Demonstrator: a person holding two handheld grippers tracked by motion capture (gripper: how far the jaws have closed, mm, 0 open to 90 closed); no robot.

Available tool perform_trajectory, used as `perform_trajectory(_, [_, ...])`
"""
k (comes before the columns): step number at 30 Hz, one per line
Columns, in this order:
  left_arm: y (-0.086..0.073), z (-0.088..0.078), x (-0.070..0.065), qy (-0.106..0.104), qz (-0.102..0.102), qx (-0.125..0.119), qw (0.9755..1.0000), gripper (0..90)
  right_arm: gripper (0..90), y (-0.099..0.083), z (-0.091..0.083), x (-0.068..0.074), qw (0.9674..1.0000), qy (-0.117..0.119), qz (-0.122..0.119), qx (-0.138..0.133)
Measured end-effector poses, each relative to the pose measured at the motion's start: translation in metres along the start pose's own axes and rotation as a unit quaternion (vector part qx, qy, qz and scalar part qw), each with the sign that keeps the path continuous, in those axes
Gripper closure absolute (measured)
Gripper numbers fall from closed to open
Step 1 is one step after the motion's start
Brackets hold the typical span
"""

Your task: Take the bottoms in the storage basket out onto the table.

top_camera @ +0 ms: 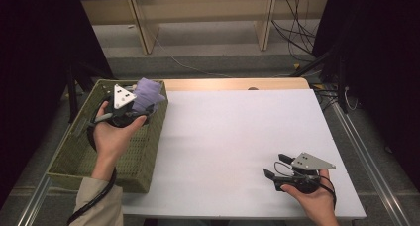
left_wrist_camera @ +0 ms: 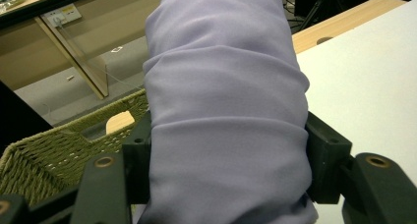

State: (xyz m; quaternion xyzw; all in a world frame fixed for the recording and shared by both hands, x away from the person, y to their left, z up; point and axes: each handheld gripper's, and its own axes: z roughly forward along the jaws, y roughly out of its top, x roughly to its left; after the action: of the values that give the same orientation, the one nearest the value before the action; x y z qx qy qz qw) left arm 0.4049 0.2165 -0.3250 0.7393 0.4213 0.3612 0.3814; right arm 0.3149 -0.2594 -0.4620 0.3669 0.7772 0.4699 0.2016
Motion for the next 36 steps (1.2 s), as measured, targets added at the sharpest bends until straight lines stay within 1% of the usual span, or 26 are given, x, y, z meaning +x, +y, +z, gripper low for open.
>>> perform_trajectory(10, [0.002, -0.001, -0.004, -0.007, 0.0, -0.005, 1.0, 37.4, 24.7, 0.0, 0.0, 0.0, 1.0, 0.0, 0.0, 0.001])
perform_trajectory(36, [0.005, 0.002, -0.018, -0.024, 0.01, -0.004, 0.9996, 37.4, 24.7, 0.0, 0.0, 0.0, 1.0, 0.0, 0.0, 0.001])
